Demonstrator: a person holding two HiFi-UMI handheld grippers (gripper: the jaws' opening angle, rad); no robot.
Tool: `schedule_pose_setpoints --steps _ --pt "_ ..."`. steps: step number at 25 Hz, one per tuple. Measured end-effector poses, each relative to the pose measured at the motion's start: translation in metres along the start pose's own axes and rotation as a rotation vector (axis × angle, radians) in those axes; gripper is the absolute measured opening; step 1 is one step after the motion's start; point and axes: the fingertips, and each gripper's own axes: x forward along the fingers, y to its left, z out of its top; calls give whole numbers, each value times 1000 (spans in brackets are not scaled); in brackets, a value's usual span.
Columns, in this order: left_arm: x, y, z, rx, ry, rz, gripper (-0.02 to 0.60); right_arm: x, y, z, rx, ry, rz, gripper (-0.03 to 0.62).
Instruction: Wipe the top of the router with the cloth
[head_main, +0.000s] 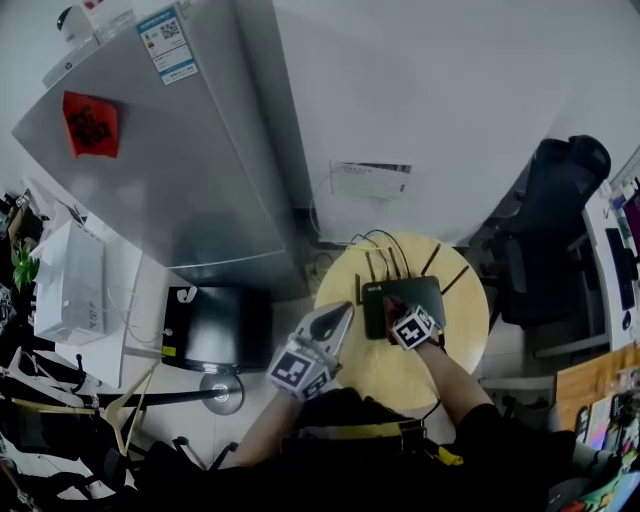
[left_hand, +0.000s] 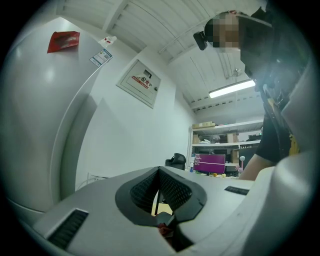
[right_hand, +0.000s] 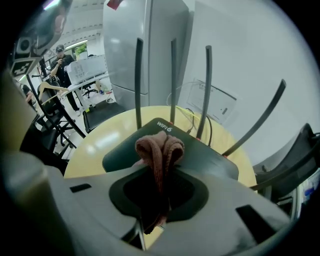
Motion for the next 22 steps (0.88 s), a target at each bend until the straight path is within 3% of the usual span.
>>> schedule_pose_setpoints --steps 7,22 --pt "12 -11 -1 -5 -12 -23 -6 -3 -30 -24 -13 38 -45 61" --pt "17 -26 -8 2 8 -36 -6 -19 -94 -74 91 88 -157 61"
